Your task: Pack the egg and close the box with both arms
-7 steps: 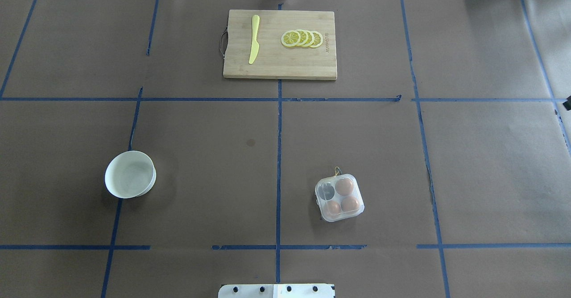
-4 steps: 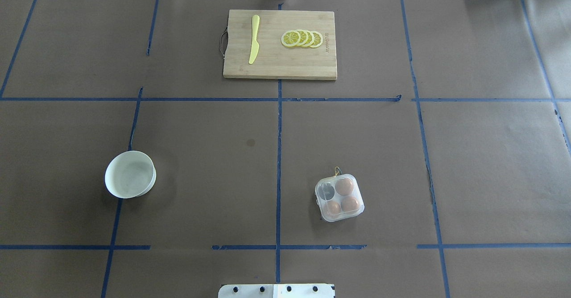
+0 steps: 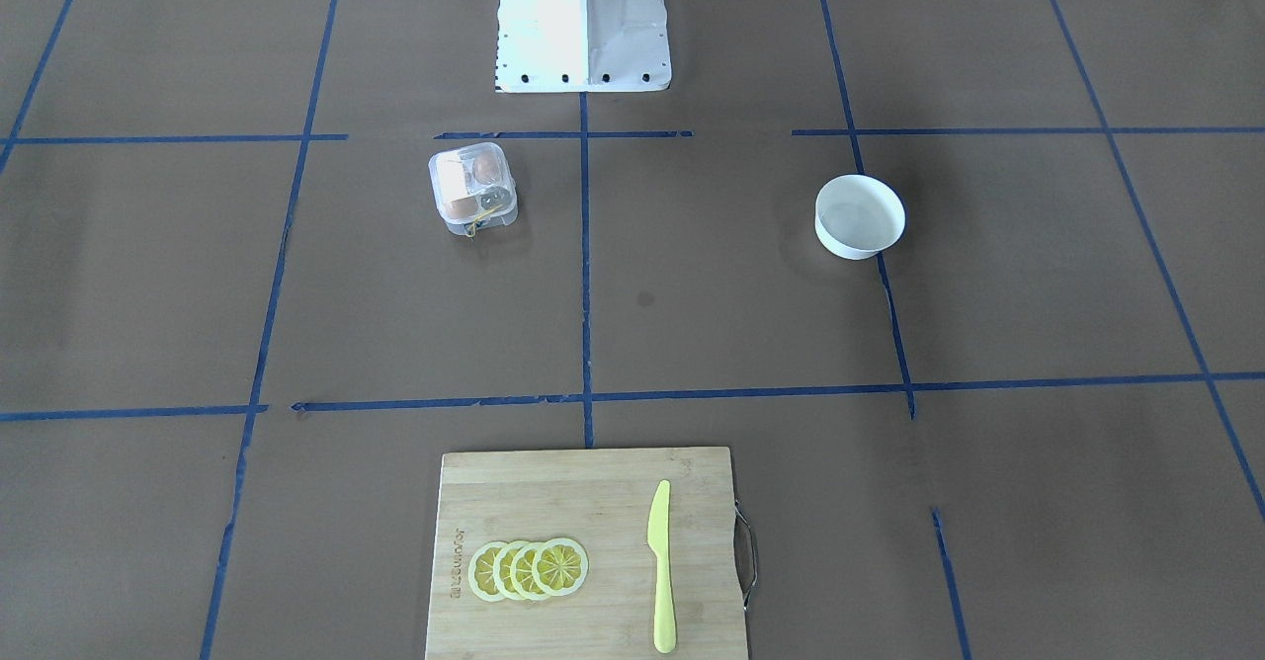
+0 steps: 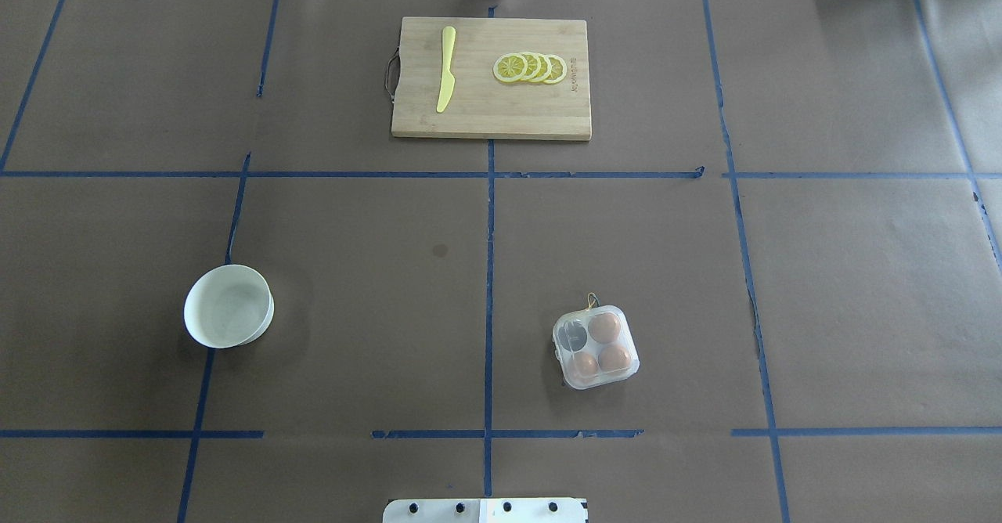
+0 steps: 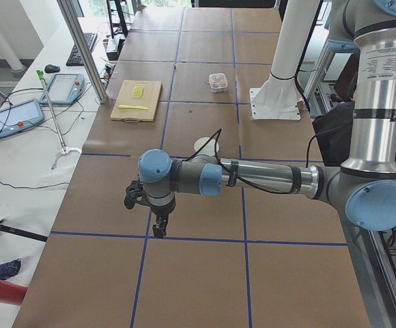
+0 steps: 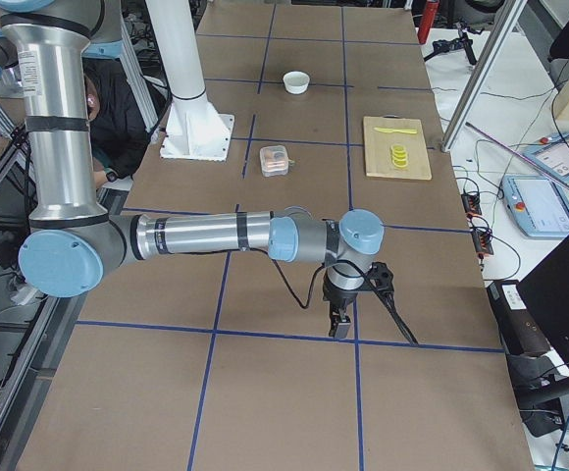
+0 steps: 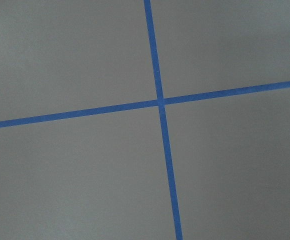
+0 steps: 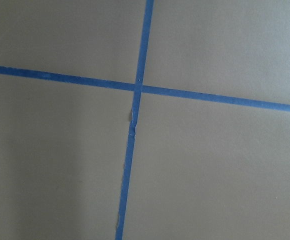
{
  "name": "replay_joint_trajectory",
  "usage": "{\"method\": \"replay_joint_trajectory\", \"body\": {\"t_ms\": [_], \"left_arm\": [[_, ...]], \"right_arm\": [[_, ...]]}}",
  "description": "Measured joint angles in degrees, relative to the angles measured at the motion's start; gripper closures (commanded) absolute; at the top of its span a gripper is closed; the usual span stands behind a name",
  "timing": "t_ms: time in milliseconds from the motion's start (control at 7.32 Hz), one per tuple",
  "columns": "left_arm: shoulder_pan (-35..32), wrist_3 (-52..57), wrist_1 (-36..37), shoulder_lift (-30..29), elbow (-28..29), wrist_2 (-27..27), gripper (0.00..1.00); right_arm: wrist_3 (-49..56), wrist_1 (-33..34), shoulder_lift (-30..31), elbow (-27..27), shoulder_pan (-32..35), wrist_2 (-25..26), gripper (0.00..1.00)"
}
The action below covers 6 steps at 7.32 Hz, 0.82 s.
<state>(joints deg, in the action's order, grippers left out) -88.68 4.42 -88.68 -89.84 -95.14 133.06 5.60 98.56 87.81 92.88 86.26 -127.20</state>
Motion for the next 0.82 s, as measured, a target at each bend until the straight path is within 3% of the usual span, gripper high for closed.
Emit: {"method": "replay_joint_trajectory", "body": {"t_ms": [820], "left_arm": [[0.0, 0.0, -0.1, -0.2, -0.3, 0.3, 0.00]], "right_arm": [[0.0, -4.0, 2.3, -1.0, 0.5, 0.3, 0.00]]}}
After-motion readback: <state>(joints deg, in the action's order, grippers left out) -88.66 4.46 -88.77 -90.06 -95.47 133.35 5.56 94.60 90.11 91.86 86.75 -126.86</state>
